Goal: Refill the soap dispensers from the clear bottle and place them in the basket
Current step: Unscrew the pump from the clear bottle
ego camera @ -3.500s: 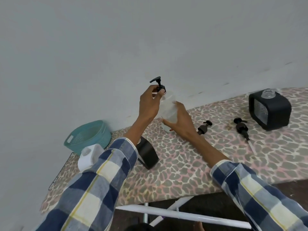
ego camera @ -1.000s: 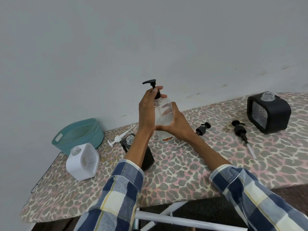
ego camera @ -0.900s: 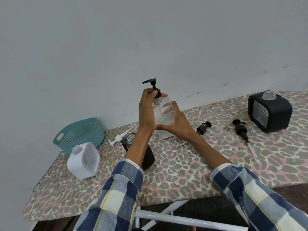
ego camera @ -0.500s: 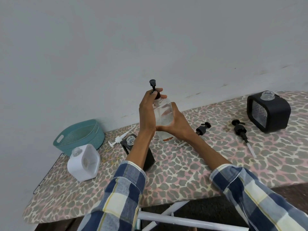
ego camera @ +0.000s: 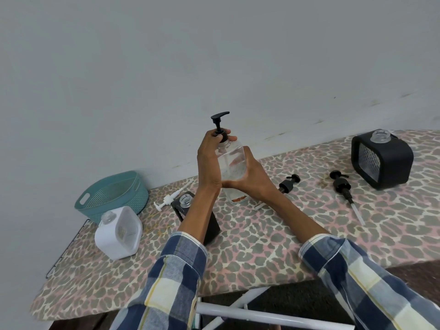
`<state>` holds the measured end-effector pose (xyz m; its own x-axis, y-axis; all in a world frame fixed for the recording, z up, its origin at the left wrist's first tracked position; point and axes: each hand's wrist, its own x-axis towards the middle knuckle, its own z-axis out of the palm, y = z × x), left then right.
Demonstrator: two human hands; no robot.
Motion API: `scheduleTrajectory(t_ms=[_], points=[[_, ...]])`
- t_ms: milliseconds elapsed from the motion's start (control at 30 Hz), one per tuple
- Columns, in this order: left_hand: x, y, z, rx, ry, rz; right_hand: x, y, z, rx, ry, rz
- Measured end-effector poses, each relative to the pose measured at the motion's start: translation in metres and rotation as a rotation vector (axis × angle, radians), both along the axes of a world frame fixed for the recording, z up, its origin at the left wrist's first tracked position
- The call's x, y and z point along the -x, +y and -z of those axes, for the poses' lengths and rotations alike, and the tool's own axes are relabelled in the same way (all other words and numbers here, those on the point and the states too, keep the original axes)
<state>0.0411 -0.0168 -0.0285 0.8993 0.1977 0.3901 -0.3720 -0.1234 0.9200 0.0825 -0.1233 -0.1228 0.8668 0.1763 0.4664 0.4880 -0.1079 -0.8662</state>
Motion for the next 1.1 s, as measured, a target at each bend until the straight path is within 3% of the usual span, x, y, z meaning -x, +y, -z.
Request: scheduleTrajectory(t_ms=[1100], points=[[-0.001, -0.0004, 0.0026, -0.028, 0.008, -0.038, 0.0015, -0.0014, -0.0005, 0.017, 0.009, 0.0]])
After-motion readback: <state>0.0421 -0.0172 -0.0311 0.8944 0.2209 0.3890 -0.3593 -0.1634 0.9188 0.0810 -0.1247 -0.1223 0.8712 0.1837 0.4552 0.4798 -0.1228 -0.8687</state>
